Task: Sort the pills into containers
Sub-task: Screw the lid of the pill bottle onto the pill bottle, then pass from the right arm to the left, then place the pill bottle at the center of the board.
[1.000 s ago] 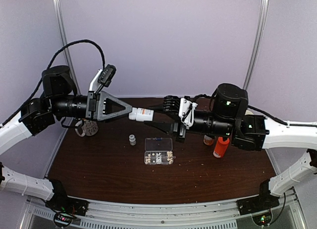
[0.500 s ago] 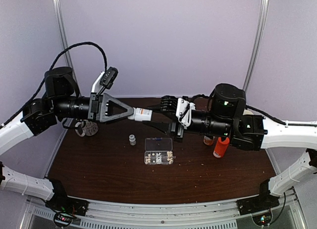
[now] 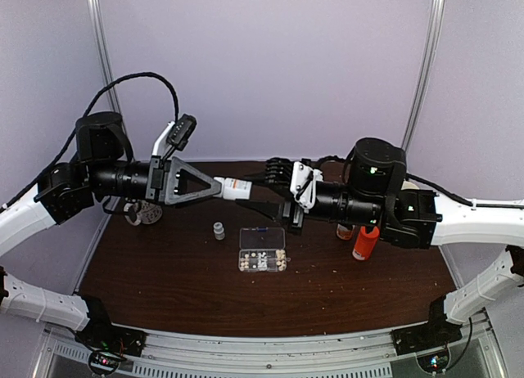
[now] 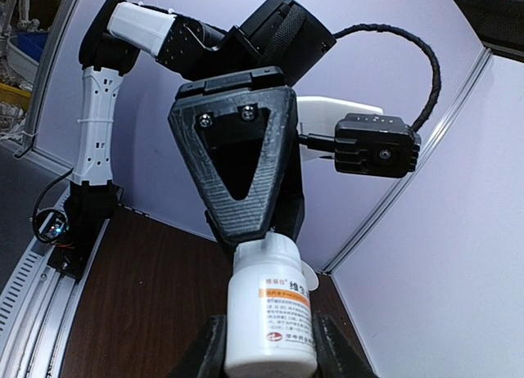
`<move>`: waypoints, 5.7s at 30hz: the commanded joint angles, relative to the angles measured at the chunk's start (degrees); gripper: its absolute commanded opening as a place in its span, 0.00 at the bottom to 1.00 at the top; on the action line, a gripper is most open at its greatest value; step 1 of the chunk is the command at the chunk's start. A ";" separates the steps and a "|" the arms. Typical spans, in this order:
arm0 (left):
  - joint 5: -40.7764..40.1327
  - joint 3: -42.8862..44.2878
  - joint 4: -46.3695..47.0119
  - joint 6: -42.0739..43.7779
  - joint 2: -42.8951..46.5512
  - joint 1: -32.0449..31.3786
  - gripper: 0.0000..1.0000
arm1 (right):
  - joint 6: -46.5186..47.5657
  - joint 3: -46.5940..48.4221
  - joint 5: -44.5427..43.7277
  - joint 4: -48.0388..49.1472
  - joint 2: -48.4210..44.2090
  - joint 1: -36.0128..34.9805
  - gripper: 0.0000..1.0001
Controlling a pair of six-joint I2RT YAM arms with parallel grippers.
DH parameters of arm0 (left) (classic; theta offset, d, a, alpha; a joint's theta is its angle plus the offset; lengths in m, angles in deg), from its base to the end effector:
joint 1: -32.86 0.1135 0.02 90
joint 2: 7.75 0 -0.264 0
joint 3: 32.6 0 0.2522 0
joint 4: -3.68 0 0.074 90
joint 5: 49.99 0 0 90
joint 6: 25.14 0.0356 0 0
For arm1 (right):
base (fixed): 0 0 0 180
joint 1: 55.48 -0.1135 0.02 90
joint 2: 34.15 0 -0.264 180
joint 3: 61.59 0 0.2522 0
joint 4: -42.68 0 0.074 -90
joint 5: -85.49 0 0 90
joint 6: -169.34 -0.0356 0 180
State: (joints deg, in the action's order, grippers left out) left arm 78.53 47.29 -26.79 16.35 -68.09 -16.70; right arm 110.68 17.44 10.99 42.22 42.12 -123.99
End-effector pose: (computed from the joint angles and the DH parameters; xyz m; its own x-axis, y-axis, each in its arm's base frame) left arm 0.1304 -0.1872 0.4080 -0.8246 0.0640 -0.5621 0.5652 0.1359 -0.8137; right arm 0.1074 0.2989 0.3864 0.5298 -0.0225 -0.8478 -0.8417 0.1087 -0.5289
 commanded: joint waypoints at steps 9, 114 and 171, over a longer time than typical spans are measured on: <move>-0.29 -0.03 0.79 1.16 2.14 0.00 0.52 | -0.48 0.03 -0.05 -0.90 -1.03 -0.32 0.00; 5.21 -3.05 11.36 70.03 -0.02 -0.25 0.46 | -39.85 3.54 14.82 -1.13 0.63 3.86 0.00; -42.23 3.37 -31.58 29.44 -37.70 16.95 0.95 | -43.79 -15.44 -11.18 0.49 8.07 19.34 0.98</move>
State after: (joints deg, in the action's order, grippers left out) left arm 34.49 48.32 -59.01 45.84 -106.01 -0.07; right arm 65.72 3.57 1.99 38.72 51.36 -104.62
